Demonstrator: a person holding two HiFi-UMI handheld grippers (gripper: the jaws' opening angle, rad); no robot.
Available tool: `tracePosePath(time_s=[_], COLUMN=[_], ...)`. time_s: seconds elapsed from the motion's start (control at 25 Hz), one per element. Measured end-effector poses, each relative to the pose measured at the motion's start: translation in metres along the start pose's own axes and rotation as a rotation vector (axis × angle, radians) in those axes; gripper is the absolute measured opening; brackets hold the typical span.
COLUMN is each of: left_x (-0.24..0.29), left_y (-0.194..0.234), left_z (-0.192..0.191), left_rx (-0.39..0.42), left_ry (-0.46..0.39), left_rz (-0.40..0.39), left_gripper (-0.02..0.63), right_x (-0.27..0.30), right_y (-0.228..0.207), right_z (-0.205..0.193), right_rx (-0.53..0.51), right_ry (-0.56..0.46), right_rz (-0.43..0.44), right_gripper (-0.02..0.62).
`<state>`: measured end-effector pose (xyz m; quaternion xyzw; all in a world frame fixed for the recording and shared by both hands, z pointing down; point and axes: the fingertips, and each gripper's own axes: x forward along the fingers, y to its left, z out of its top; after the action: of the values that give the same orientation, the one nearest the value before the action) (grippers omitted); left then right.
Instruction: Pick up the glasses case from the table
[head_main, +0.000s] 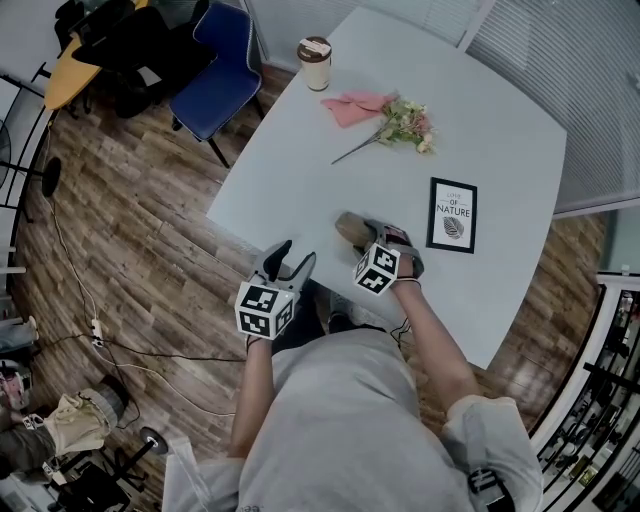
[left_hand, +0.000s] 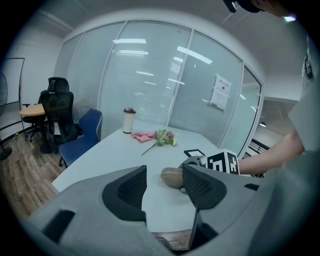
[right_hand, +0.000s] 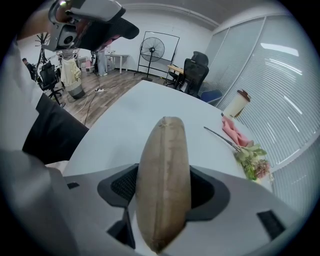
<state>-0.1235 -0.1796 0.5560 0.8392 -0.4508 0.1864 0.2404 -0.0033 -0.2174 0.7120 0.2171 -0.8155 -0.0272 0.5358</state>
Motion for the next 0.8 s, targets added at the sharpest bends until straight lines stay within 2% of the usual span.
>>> tracePosePath(time_s=[0.44, 0.8], left_x=[-0.01, -0.018], left_y=[-0.001, -0.005], left_z=[-0.005, -0.007], left_rx=[-0.003, -0.011], left_ry=[-0.006, -0.022], left_rz=[0.01, 0.024], left_gripper=[0.221, 0.221], right_x=[-0.007, -0.029], right_y=[0.007, 0.014], right_z=[0.009, 0.036], right_rx=[0.07, 0.124], right_ry=[-0.02, -0.112], right_rz=[0.014, 0.013], right_gripper=[0.278, 0.278])
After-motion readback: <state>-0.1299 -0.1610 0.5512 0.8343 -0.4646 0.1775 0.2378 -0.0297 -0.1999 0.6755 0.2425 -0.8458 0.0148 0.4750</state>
